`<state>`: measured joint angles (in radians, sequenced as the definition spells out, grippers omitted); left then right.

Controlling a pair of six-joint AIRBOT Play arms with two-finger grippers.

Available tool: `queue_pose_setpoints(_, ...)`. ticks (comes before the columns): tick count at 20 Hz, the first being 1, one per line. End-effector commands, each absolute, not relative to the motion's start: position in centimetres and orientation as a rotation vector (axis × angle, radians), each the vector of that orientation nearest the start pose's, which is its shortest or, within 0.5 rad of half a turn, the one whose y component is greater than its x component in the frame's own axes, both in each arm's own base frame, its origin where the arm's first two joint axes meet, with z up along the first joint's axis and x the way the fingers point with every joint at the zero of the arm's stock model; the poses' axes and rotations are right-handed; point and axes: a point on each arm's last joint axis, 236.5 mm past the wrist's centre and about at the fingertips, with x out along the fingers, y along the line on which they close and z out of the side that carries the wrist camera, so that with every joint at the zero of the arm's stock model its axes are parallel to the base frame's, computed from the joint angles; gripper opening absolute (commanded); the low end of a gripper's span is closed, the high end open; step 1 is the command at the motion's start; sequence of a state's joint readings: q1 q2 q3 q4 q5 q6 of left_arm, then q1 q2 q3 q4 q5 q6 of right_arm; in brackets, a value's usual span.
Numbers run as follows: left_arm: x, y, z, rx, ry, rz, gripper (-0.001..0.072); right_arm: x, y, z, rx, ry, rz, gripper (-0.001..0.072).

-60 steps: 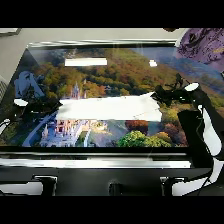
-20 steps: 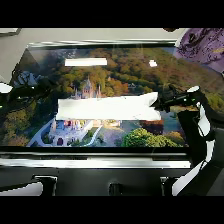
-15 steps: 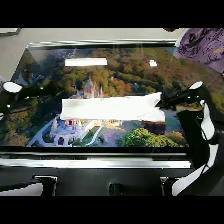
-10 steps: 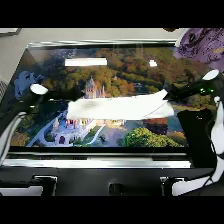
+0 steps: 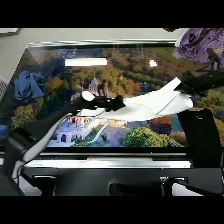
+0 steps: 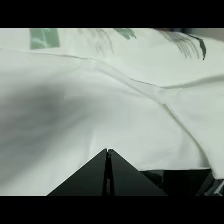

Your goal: Fold the clothes and pants, and hang the long-sleeved shirts on hangers.

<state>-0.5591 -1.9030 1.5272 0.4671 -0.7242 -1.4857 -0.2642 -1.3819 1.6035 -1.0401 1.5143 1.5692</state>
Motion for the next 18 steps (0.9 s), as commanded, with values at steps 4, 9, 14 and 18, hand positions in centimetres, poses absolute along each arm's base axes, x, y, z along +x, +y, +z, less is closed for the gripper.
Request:
queue_pose_setpoints(4,38.7,-52.4,-4.9,-0.797,1.428,-0.845,0.0021,38.7,1.8,18.0,0.504,1.104,0.200,0.0034)
queue_pose_setpoints(9,37.3,-55.6,-5.8,-0.828,1.468,-0.853,0.0021,38.4,1.4,19.3,0.483,1.071,0.177,0.0034)
queue_pose_setpoints(14,37.6,-56.4,-5.4,-0.843,1.434,-0.853,0.0020,38.7,1.1,19.8,0.475,1.052,0.168,0.0034)
queue_pose_setpoints(18,39.9,-51.3,-4.2,-0.764,1.471,-0.849,0.0019,39.3,1.9,20.4,0.501,1.024,0.200,0.0034)
